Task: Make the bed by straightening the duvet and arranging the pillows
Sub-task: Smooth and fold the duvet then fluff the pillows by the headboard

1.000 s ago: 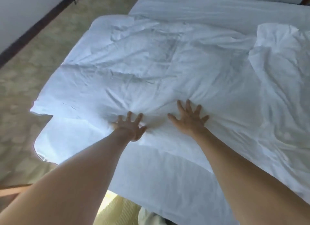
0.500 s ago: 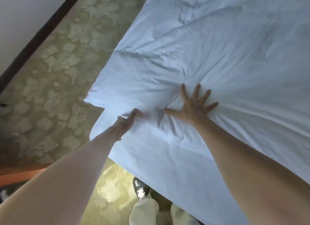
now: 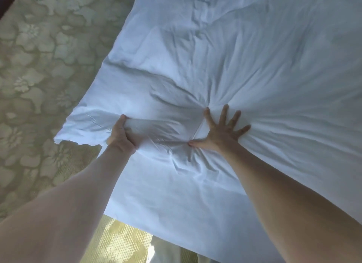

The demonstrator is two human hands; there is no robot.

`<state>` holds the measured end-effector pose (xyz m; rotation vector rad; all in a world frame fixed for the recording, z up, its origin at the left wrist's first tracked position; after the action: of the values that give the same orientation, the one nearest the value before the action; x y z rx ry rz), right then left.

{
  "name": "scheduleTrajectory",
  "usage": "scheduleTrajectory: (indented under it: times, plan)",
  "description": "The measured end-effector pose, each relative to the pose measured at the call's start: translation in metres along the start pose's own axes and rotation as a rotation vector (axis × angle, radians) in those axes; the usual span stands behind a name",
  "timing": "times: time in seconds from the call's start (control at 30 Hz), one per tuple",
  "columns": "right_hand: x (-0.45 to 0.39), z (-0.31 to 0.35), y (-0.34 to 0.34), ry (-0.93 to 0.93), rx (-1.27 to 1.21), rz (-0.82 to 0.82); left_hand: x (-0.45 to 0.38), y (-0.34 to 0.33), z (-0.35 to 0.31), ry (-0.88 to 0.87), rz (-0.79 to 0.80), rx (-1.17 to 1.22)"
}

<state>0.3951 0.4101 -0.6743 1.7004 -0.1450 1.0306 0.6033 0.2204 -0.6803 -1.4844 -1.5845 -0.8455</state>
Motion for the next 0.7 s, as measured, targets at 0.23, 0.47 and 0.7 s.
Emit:
scheduleTrajectory:
  times: [0.23, 0.47, 0.7]
  plan:
    - [0.011, -0.005, 0.000, 0.010, -0.093, -0.027, 0.040, -0.044, -0.021, -0.065, -0.023, -0.127]
    - [0.085, -0.062, 0.053, -0.033, -0.592, 0.143, 0.166, -0.121, -0.032, -0.331, 0.120, -0.312]
    - [0.163, -0.220, 0.175, -0.125, -1.562, -0.069, 0.332, -0.232, 0.027, -1.079, 0.311, -1.098]
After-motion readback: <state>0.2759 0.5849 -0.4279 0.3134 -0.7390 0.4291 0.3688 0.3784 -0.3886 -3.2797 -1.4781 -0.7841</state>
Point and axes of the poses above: each hand's wrist, its own x-axis away from the middle knuckle, its own y-axis out of the back of the hand, z = x × y, the point moved 3 cm from there along -x, towards the middle knuckle, and after that the axes turned 1 degree about -y, right-handed, at the moved point
